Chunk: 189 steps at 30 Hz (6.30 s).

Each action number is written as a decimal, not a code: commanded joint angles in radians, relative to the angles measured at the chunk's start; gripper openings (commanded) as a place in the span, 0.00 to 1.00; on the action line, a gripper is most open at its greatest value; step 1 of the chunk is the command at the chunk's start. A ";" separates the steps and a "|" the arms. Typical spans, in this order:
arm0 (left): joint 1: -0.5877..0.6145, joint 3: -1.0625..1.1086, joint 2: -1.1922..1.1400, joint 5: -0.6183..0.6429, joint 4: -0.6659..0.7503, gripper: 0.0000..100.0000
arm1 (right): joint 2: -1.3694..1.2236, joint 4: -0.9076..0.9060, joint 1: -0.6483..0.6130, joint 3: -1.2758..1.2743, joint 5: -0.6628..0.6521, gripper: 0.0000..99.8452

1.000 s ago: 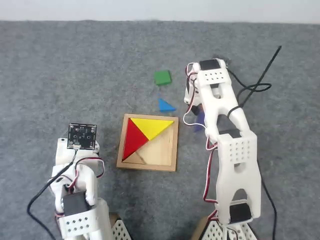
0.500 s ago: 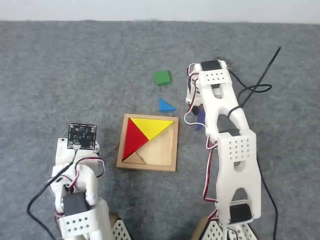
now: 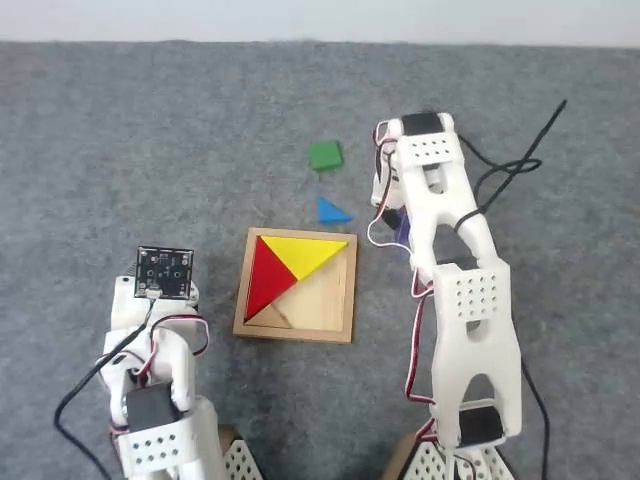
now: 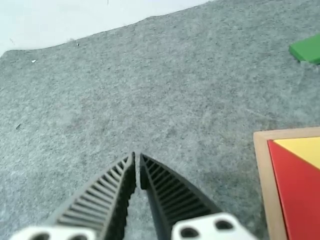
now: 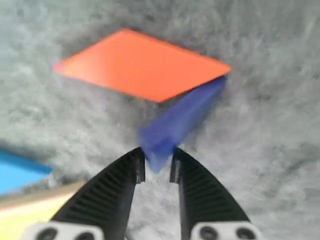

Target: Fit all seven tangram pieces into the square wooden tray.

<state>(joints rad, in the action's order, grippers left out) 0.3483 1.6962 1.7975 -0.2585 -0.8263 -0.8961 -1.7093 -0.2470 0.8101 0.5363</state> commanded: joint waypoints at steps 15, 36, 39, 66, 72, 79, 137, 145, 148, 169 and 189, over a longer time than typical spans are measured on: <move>0.003 -0.015 0.021 -0.012 -0.003 0.02 | -0.010 -0.073 -0.012 0.196 -0.046 0.22; 0.003 -0.013 0.021 -0.012 -0.003 0.02 | -0.130 -0.030 0.012 0.278 0.127 0.26; 0.003 -0.013 0.021 -0.012 -0.003 0.02 | -0.133 -0.085 -0.004 0.381 0.074 0.26; 0.003 -0.013 0.021 -0.012 -0.003 0.02 | -0.321 -0.082 0.036 0.517 -0.677 0.01; 0.003 -0.013 0.021 -0.012 -0.003 0.02 | -0.300 -0.091 0.033 0.470 -0.746 0.01; 0.003 -0.013 0.021 -0.012 -0.003 0.02 | -0.096 -0.091 -0.054 0.127 -0.910 0.01; 0.003 -0.013 0.021 -0.012 -0.005 0.02 | 0.223 0.094 0.039 -0.181 -0.334 0.24; 0.003 -0.013 0.021 -0.012 -0.005 0.02 | 0.116 0.143 0.044 -0.180 -0.157 0.25; 0.003 -0.013 0.021 -0.012 -0.005 0.02 | 0.104 0.150 0.054 -0.180 -0.161 0.25; 0.003 -0.013 0.021 -0.012 -0.005 0.02 | 0.048 0.278 0.061 -0.180 -0.164 0.25; 0.003 -0.013 0.021 -0.012 -0.005 0.02 | 0.047 0.013 -0.004 0.078 -0.554 0.13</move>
<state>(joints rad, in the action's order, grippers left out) 0.3483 1.6962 1.7975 -0.2585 -0.8263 -0.8531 -1.6249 -0.2286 0.7718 0.0361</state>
